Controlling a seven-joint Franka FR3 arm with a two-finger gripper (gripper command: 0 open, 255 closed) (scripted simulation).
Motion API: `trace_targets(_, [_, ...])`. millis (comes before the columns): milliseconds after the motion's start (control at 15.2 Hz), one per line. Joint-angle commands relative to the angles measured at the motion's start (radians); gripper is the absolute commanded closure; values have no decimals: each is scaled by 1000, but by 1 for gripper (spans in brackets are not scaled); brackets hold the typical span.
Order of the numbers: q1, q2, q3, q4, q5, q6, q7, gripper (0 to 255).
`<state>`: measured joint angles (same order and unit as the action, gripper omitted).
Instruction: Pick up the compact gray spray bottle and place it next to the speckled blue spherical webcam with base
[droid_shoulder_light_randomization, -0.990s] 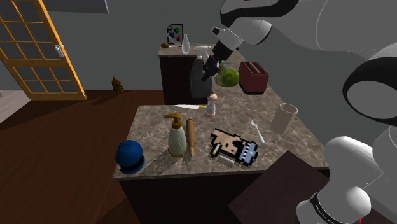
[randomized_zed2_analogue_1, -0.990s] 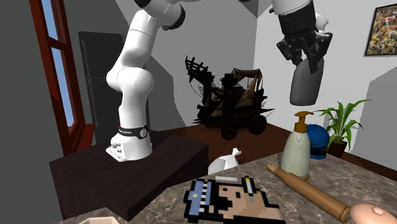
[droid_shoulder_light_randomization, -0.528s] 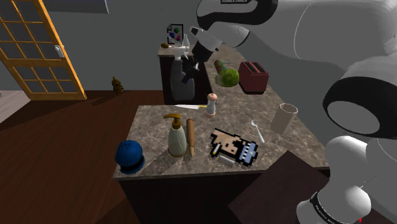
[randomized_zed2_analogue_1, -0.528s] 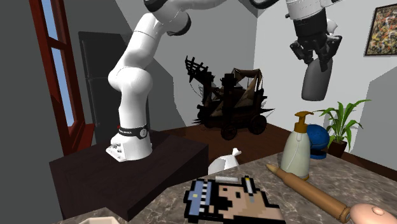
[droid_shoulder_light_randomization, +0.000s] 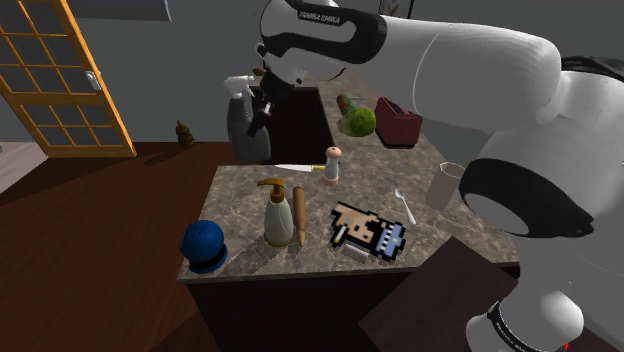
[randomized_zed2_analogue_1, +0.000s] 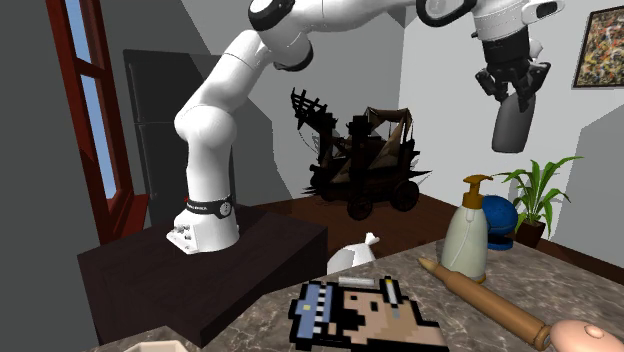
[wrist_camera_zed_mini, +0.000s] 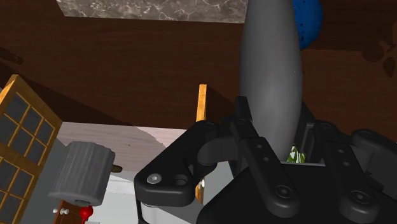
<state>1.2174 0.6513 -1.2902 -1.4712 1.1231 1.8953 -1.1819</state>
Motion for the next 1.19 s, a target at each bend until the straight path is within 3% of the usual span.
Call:
trace_targets(0, [-24,37,30,65,16,-3,47,255])
trace_targets(396, [-170,191,133,381,68,-41,219,255])
trace_targets(1122, [-114,211,152,243,105,60,137,255])
